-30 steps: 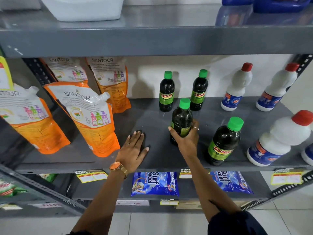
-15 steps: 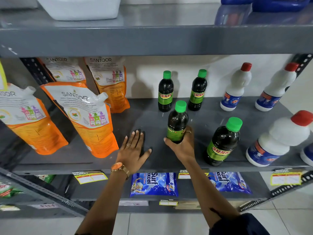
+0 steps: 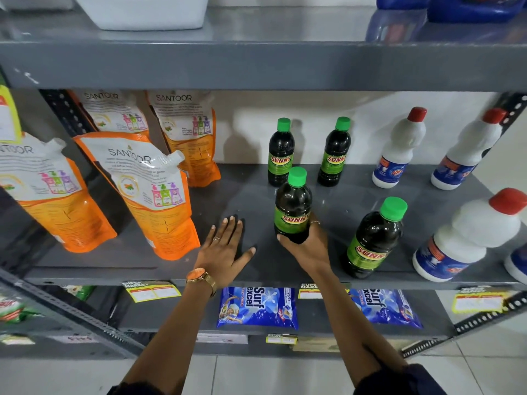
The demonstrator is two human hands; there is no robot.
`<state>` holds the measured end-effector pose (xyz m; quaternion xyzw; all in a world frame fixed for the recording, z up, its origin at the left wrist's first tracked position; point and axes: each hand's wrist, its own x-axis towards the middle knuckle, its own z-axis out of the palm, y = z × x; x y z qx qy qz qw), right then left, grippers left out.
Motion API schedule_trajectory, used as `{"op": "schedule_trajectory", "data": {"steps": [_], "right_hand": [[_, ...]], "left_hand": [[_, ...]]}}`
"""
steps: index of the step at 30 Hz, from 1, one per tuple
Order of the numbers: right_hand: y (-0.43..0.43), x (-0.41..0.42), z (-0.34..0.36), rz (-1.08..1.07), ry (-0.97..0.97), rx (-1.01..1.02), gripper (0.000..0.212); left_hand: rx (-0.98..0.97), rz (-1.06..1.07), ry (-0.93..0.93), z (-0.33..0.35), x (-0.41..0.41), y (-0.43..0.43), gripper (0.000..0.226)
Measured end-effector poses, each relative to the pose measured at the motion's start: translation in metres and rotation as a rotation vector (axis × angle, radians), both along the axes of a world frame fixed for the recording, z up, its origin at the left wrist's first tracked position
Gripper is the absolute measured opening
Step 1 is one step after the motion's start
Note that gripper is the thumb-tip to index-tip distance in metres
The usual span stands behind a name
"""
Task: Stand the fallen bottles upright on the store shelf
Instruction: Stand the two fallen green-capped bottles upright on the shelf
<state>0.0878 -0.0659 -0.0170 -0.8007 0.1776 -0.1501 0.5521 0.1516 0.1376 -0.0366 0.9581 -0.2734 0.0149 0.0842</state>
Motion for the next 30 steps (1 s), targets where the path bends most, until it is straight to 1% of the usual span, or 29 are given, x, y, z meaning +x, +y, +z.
{"op": "schedule_trajectory", "data": {"steps": [3,6,8,10,12,14,16,18,19,20,22,23,24,25,26,27,28,29,30], "right_hand": [[0.0,-0.002,0.006,0.011,-0.03,0.043,0.063],[0.002,-0.017,0.009,0.083,-0.029,0.022,0.06],[0.004,-0.03,0.006,0.099,-0.013,-0.036,0.068],[0.007,-0.044,0.003,0.099,-0.014,-0.118,0.069],[0.009,-0.056,0.0,0.111,-0.053,-0.122,0.063],[0.011,-0.062,-0.001,0.11,-0.063,-0.12,0.063],[0.013,-0.064,0.0,0.128,-0.048,-0.12,0.067],[0.014,-0.067,0.002,0.162,-0.039,-0.091,0.079],[0.014,-0.072,0.001,0.147,-0.063,-0.072,0.086],[0.014,-0.08,-0.001,0.102,-0.113,-0.062,0.088],[0.013,-0.105,-0.003,-0.098,-0.251,-0.087,0.074],[0.011,-0.118,-0.004,-0.227,-0.309,-0.109,0.069],[0.005,-0.128,-0.006,-0.352,-0.343,-0.123,0.07],[-0.004,-0.136,-0.006,-0.456,-0.347,-0.122,0.076],[-0.016,-0.138,-0.008,-0.516,-0.325,-0.117,0.087],[-0.029,-0.137,-0.009,-0.512,-0.276,-0.101,0.097],[-0.041,-0.134,-0.009,-0.456,-0.215,-0.081,0.104],[-0.05,-0.129,-0.011,-0.386,-0.153,-0.077,0.104],[-0.056,-0.124,-0.014,-0.331,-0.106,-0.084,0.098]], "left_hand": [[0.001,-0.005,0.0,0.0,0.001,0.0,0.08],[-0.002,-0.005,0.004,0.0,0.0,0.0,0.079],[-0.007,-0.007,0.003,0.001,-0.001,0.0,0.079],[-0.016,-0.009,0.001,0.001,-0.001,0.0,0.079],[-0.022,-0.01,0.003,0.001,0.0,0.001,0.08],[-0.025,-0.01,-0.005,-0.001,0.0,0.001,0.08],[-0.051,-0.015,-0.01,0.0,0.0,0.001,0.08],[-0.148,-0.027,0.021,0.005,-0.003,0.002,0.079],[-0.237,-0.036,0.062,0.008,-0.007,0.004,0.077],[-0.349,-0.047,0.114,0.011,-0.015,0.006,0.075],[-0.555,-0.079,0.234,0.015,-0.038,0.009,0.074],[-0.614,-0.082,0.287,0.016,-0.052,0.007,0.077],[-0.63,-0.071,0.322,0.016,-0.064,0.002,0.081],[-0.624,-0.05,0.332,0.015,-0.074,-0.006,0.086],[-0.624,-0.03,0.324,0.012,-0.08,-0.014,0.092],[-0.631,-0.007,0.31,0.007,-0.081,-0.022,0.098],[-0.643,0.024,0.282,0.006,-0.082,-0.03,0.1],[-0.656,0.065,0.247,0.004,-0.083,-0.037,0.1],[-0.675,0.102,0.2,0.004,-0.084,-0.042,0.099]]}}
